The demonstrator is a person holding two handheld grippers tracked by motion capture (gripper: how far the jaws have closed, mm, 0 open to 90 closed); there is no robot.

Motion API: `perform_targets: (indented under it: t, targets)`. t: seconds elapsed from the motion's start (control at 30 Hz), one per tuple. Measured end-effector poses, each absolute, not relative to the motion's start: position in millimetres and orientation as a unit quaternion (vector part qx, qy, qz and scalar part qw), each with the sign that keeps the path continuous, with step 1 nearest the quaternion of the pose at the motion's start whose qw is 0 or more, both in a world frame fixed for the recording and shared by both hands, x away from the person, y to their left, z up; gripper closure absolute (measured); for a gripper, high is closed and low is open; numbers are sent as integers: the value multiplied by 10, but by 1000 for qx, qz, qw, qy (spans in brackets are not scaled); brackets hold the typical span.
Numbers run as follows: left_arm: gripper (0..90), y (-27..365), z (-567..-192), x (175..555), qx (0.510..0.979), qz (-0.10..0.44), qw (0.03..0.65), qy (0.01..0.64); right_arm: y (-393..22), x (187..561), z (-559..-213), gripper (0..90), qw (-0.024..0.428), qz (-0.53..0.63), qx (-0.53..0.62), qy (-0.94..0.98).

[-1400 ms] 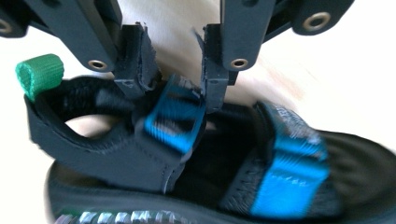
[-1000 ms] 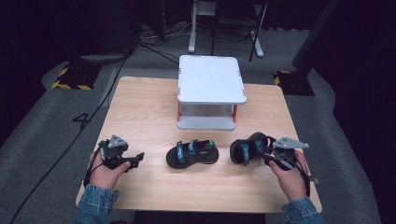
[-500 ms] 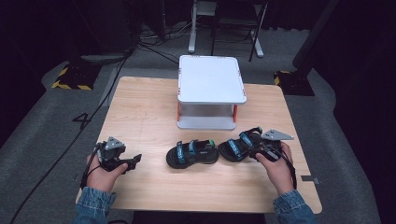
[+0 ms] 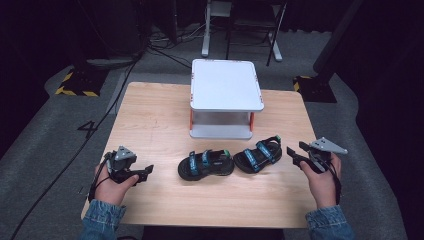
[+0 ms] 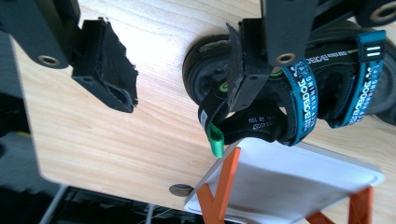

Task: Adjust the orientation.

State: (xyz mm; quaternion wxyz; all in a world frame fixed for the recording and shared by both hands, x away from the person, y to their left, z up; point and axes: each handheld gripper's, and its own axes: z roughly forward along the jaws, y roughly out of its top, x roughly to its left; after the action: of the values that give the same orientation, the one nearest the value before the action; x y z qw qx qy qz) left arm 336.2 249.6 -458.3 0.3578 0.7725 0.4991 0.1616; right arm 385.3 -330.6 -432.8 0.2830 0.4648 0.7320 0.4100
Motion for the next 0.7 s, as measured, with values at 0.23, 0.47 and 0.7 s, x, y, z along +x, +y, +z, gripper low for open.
perform_targets:
  t: [0.23, 0.47, 0.7]
  targets:
    - [270, 2569, -4614, 3260, 770, 165, 348, 509, -3019, 4145, -4372, 538, 280, 393, 430, 763]
    - [270, 2674, -4645, 3188, 762, 169, 343, 523, -2898, 4277, -4372, 856, 295, 364, 407, 784]
    - [272, 2605, -4609, 3290, 766, 167, 351, 512, -2985, 4044, -4228, 863, 268, 345, 417, 796]
